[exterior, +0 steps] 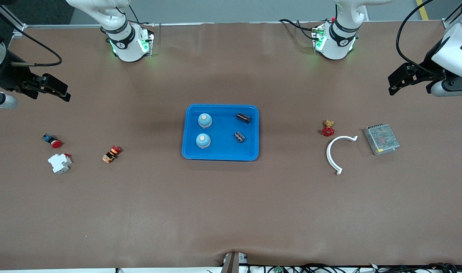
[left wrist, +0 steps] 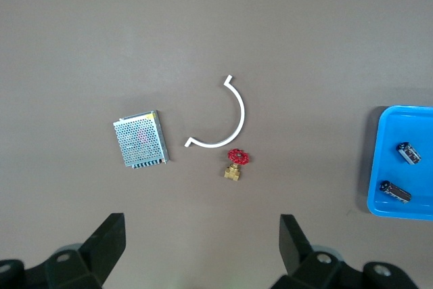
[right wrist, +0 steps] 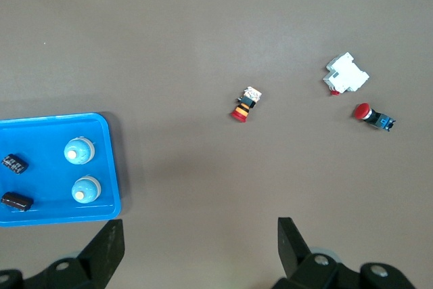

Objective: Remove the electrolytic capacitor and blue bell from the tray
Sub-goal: 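Reach the left gripper to a capacitor while the right gripper reaches a bell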

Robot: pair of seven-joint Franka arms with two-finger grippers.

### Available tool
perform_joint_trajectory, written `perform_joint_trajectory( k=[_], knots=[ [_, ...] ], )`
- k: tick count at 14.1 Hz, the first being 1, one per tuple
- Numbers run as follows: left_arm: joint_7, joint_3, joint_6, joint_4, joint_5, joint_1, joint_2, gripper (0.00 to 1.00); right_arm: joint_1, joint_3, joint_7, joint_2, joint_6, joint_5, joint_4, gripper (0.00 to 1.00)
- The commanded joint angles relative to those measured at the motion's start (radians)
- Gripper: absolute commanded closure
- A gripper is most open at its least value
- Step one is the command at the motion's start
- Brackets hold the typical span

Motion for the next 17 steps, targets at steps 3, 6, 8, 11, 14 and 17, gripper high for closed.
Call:
perform_joint_trajectory(
  k=[3,6,8,11,14,17],
  knots=[
    [0.023,-0.002,-0.011,0.007,0.016,-0.008,0.003,0.0,-0.008,0.002,0.002,-0.002,-0.002,0.01,0.0,0.0],
    [0.014,-0.003,-0.011,0.028,0.014,-0.01,0.03,0.0,-0.014,0.002,0.017,-0.002,0.001,0.013,-0.012,0.0],
    [0.01,-0.009,-0.011,0.021,0.008,-0.027,0.043,0.0,-0.019,0.001,0.0,-0.002,0.029,0.013,-0.064,0.0],
    [-0.044,-0.049,-0.007,0.024,0.018,-0.097,0.107,0.0,0.0,0.002,-0.04,-0.002,0.095,0.009,-0.139,0.0],
    [-0.208,-0.057,0.045,0.024,0.019,-0.209,0.193,0.0,0.07,0.005,0.061,-0.005,0.239,0.012,-0.28,0.0],
    [-0.395,-0.058,0.123,0.022,0.017,-0.332,0.266,0.0,0.22,0.004,0.28,0.014,0.385,0.01,-0.374,0.0]
  ],
)
